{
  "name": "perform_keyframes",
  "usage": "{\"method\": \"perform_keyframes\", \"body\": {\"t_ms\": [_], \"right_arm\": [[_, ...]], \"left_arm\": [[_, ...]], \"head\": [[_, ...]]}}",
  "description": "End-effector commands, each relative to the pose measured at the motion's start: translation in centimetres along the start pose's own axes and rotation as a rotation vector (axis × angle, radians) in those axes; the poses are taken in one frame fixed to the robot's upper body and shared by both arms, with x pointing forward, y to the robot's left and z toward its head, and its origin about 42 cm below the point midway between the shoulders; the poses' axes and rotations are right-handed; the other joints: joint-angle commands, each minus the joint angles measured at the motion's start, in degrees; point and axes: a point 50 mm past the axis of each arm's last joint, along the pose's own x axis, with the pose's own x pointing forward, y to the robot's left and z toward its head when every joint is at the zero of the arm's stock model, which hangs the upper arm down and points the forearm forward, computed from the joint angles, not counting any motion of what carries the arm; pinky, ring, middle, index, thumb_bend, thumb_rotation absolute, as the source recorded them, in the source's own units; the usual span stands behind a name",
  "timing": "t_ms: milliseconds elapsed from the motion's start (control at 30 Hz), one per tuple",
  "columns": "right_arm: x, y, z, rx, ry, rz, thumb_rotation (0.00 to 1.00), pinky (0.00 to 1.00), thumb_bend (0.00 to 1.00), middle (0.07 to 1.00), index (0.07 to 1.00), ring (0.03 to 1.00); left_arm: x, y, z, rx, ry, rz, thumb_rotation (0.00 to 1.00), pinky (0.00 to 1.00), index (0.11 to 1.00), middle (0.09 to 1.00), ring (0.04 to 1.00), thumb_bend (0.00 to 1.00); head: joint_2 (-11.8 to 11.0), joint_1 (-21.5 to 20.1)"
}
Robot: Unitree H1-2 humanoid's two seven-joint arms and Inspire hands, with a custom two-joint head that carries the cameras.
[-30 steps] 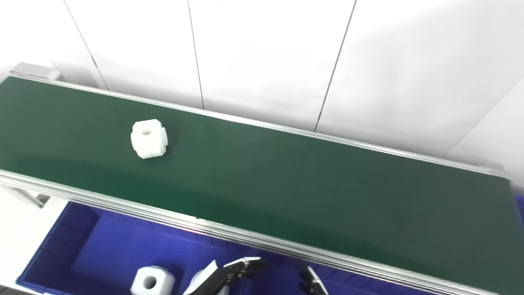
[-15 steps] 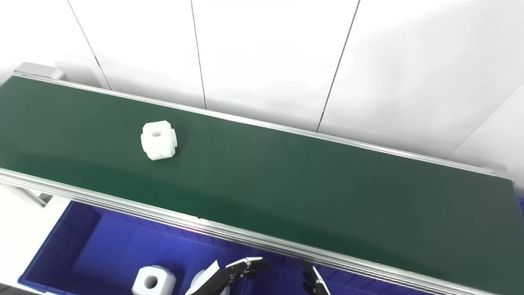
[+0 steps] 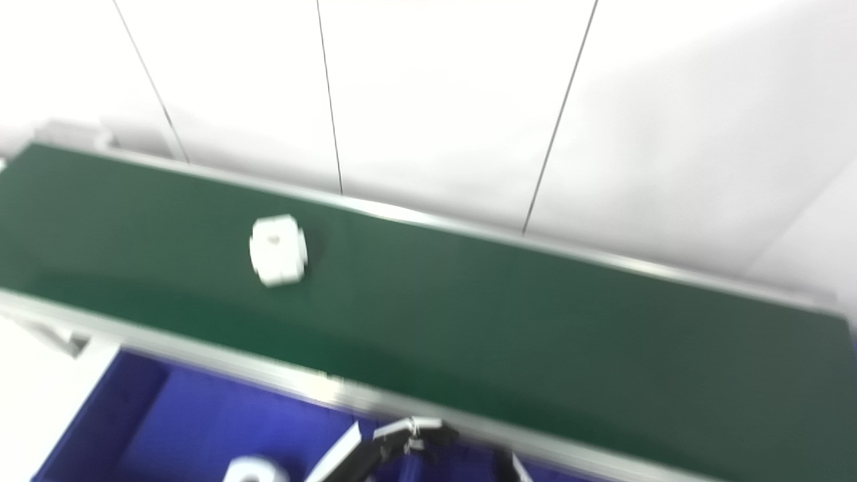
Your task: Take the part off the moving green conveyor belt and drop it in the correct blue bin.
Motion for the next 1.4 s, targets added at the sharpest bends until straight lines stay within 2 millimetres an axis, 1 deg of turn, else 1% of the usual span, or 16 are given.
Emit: {"method": "perform_keyframes", "body": {"t_ms": [0,100,167,233,300,400,567,600,700,767,800,833,1000,1067,1267,1367], "right_arm": [[0.4,0.1,0.8,0.002,-0.071,0.000,0.94,0.90,1.00,0.941,0.922,0.934],[0.5,0.0,0.7,0.007,-0.071,0.002,0.93,0.90,1.00,0.937,0.922,0.932],[0.6,0.1,0.7,0.007,-0.072,0.000,0.93,0.90,1.00,0.934,0.919,0.929],[0.6,0.0,0.7,0.008,-0.073,-0.002,0.93,0.89,1.00,0.934,0.919,0.927],[0.7,0.0,0.7,0.009,-0.073,-0.002,0.93,0.88,1.00,0.932,0.917,0.924],[0.7,0.0,0.7,0.017,-0.076,0.000,0.92,0.87,1.00,0.933,0.917,0.922],[0.6,0.2,0.9,0.017,-0.081,0.001,0.92,0.87,1.00,0.934,0.919,0.921],[0.5,0.2,0.9,0.014,-0.081,0.001,0.92,0.87,1.00,0.933,0.921,0.917],[0.4,0.2,1.0,0.010,-0.082,-0.002,0.93,0.86,1.00,0.933,0.923,0.913],[0.4,0.1,1.0,0.012,-0.083,-0.001,0.93,0.85,1.00,0.934,0.925,0.913],[0.4,0.1,1.0,0.014,-0.083,0.000,0.92,0.85,1.00,0.934,0.925,0.915],[0.4,0.1,1.0,0.017,-0.084,0.000,0.92,0.85,1.00,0.934,0.925,0.916],[0.4,0.2,1.1,0.019,-0.087,0.003,0.92,0.85,1.00,0.935,0.928,0.919],[0.4,0.2,1.1,0.013,-0.087,0.004,0.92,0.86,1.00,0.935,0.928,0.917],[0.5,0.3,1.0,0.021,-0.088,0.006,0.92,0.86,1.00,0.936,0.926,0.919],[0.6,0.4,1.1,0.021,-0.089,0.006,0.92,0.86,1.00,0.937,0.927,0.919]], "left_arm": [[0.6,0.5,2.7,0.000,-0.125,0.019,0.92,0.67,0.746,0.781,0.760,1.00],[1.4,1.1,4.9,-0.007,-0.214,0.004,0.89,0.72,0.745,0.779,0.763,1.00],[3.0,2.8,7.7,0.103,-0.331,-0.025,0.89,0.72,0.754,0.785,0.771,1.00],[4.2,4.7,10.2,0.277,-0.410,-0.025,0.91,0.71,0.774,0.797,0.781,1.00],[4.9,6.2,11.6,0.399,-0.442,0.006,0.90,0.71,0.785,0.807,0.791,1.00],[5.9,8.5,12.7,0.500,-0.464,0.064,0.87,0.74,0.798,0.825,0.815,1.00],[7.4,10.6,12.9,0.602,-0.455,0.121,0.85,0.77,0.806,0.844,0.839,1.00],[7.5,10.8,12.8,0.623,-0.451,0.130,0.87,0.82,0.826,0.860,0.857,0.96],[8.1,11.4,12.7,0.723,-0.428,0.168,0.87,0.86,0.858,0.883,0.882,0.91],[8.5,12.1,12.6,0.793,-0.414,0.197,0.85,0.87,0.864,0.886,0.881,0.89],[8.6,12.4,12.6,0.819,-0.408,0.208,0.79,0.88,0.873,0.888,0.882,0.89],[8.9,13.0,12.6,0.863,-0.394,0.222,0.78,0.88,0.875,0.889,0.882,0.88],[10.2,16.0,12.2,1.032,-0.312,0.267,0.67,0.85,0.867,0.882,0.871,0.96],[10.8,17.0,11.9,1.071,-0.281,0.273,0.59,0.83,0.855,0.870,0.859,0.99],[12.7,20.0,10.1,1.157,-0.184,0.259,0.56,0.82,0.859,0.871,0.849,1.00],[13.3,20.8,9.2,1.175,-0.137,0.260,0.53,0.82,0.874,0.878,0.855,1.00]], "head": [[-0.19,0.20],[-0.25,0.39],[-0.18,0.58],[-0.09,0.66],[-0.05,0.84],[-0.13,0.92],[0.54,0.52],[0.54,0.52],[0.73,0.57],[0.73,0.57],[0.73,0.57],[0.73,0.63],[0.97,0.51],[0.97,0.51],[0.89,0.13],[0.96,0.01]]}}
